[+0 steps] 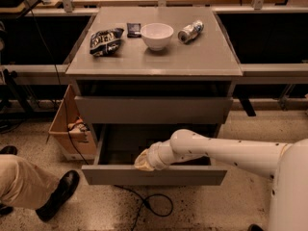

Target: Close middle drawer

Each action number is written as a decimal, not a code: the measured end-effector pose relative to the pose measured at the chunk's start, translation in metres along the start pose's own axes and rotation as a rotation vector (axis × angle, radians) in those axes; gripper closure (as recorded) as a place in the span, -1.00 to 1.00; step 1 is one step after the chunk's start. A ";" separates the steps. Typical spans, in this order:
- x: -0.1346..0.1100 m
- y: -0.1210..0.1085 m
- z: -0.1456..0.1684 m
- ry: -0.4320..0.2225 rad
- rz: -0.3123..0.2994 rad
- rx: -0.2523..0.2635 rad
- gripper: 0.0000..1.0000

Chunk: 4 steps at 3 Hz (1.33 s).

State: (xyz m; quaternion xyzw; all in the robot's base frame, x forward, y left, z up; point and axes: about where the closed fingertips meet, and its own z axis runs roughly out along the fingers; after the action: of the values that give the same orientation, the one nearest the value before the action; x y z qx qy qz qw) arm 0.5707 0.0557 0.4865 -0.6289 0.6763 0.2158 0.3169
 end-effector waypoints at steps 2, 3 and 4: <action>0.012 0.030 -0.048 0.033 0.105 -0.002 1.00; 0.012 0.030 -0.048 0.033 0.105 -0.002 1.00; 0.022 0.039 -0.031 -0.016 0.164 -0.015 1.00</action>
Offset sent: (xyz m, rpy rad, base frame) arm -0.0576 -0.0638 0.0303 -0.0176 0.1191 -0.1249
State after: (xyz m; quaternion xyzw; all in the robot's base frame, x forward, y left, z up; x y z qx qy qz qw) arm 0.5275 0.0232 0.4887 -0.5720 0.7214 0.2512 0.2990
